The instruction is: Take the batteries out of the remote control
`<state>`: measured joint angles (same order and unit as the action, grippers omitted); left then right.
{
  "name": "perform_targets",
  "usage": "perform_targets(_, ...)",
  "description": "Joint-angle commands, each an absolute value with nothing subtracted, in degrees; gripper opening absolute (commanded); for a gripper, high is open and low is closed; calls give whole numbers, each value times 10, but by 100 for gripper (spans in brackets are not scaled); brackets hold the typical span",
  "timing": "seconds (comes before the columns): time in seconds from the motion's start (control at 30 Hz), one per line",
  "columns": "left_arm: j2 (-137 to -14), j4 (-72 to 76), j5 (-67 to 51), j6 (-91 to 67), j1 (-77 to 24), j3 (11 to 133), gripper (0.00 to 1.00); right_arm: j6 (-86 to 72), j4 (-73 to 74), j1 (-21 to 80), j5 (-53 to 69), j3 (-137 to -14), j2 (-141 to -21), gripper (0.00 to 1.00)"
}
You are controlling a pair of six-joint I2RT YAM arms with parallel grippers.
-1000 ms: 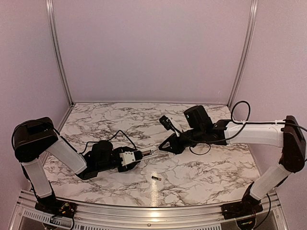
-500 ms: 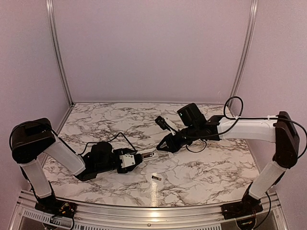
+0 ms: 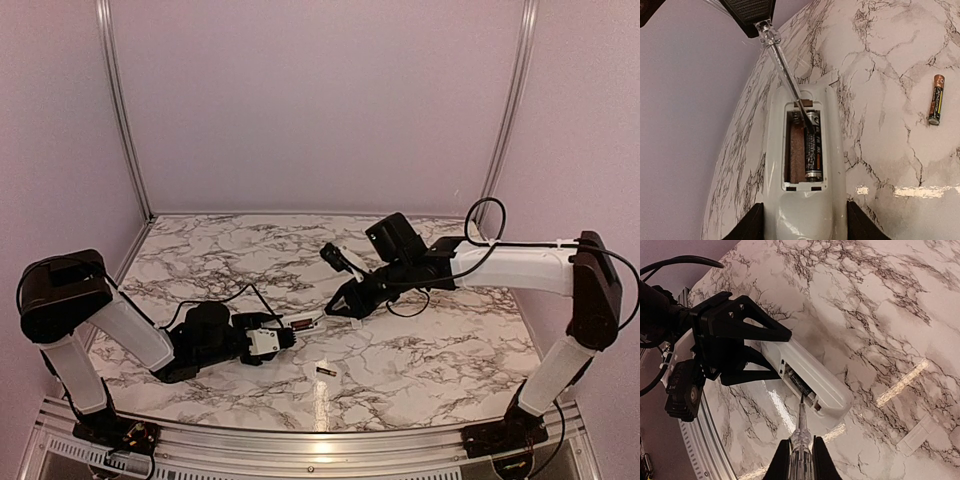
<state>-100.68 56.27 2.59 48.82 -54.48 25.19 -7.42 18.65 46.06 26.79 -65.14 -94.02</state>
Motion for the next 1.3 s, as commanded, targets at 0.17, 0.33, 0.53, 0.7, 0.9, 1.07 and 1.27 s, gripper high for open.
perform_targets(0.17, -999, 597, 40, 498, -551, 246, 0, -63, 211, 468, 244, -683, -970, 0)
perform_targets(0.33, -1002, 591, 40, 499, -552, 249, 0, -61, 207, 470, 246, -691, -967, 0)
perform_targets(0.53, -1008, 583, 40, 493, -552, 255, 0, -69, 174, 470, 264, -680, -942, 0)
perform_targets(0.7, -1013, 580, 43, 494, -552, 258, 0, -70, 164, 470, 265, -675, -938, 0)
perform_targets(0.9, -1011, 579, 43, 492, -552, 258, 0, -74, 153, 470, 262, -672, -935, 0)
perform_targets(1.07, -1007, 575, 32, 488, -552, 258, 0, -72, 157, 470, 251, -672, -948, 0)
perform_targets(1.27, -1005, 572, 29, 485, -551, 259, 0, -70, 164, 473, 240, -675, -958, 0)
